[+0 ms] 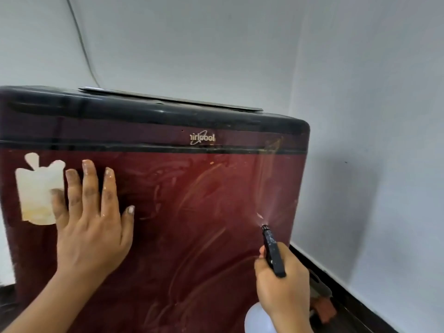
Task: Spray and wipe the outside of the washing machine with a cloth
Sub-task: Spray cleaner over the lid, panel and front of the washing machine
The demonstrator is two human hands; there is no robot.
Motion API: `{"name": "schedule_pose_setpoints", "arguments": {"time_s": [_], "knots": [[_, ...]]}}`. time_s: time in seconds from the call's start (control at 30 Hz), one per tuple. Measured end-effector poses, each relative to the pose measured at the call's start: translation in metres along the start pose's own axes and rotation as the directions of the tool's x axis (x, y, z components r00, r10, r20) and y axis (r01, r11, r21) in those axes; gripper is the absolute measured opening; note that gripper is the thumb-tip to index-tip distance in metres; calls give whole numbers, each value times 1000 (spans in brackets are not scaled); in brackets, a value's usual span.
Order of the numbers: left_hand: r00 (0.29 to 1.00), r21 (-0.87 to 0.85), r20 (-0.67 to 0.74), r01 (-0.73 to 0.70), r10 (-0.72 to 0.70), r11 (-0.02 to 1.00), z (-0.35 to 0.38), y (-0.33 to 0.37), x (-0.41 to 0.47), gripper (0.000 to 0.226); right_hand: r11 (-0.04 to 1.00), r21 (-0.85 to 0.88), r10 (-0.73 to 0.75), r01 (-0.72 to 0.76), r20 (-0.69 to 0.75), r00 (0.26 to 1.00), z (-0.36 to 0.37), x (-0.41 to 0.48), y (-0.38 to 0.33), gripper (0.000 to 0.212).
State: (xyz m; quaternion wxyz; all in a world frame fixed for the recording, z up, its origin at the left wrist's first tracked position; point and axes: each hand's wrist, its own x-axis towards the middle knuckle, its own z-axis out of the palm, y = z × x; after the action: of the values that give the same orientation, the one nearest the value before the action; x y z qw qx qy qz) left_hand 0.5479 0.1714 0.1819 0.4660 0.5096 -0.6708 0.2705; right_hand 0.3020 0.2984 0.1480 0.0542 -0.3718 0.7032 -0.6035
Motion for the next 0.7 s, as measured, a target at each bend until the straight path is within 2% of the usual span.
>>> {"name": "schedule_pose_setpoints", "arguments": {"time_s": [0.13,0.23,0.37,0.47,0.53,0.6,0.7], "knots": [[1000,40,-18,4,-4,999,3,0,6,73,999,-17,44,-44,-7,999,-8,6,8,14],[1000,46,-12,-18,18,999,3,-1,-4,72,997,-71,-32,40,117,993,1,-20,12,12],[999,71,41,-26,23,997,-11,-12,-16,71,990,-43,-121,138,272,955,32,-77,8,36],[997,97,79,-17,10,995,-23,-29,-22,72,985,-43,-136,168,407,903,57,-126,-9,25],[994,129,111,-25,11,991,-30,-42,-30,71,982,-77,-128,173,406,905,76,-159,-19,23],[985,156,164,-69,43,985,-33,-53,-39,71,989,-15,-128,148,413,902,95,-182,-23,25],[967,198,236,-146,98,969,-37,-68,-47,70,947,-82,-168,310,696,698,118,-200,-26,26]]}}
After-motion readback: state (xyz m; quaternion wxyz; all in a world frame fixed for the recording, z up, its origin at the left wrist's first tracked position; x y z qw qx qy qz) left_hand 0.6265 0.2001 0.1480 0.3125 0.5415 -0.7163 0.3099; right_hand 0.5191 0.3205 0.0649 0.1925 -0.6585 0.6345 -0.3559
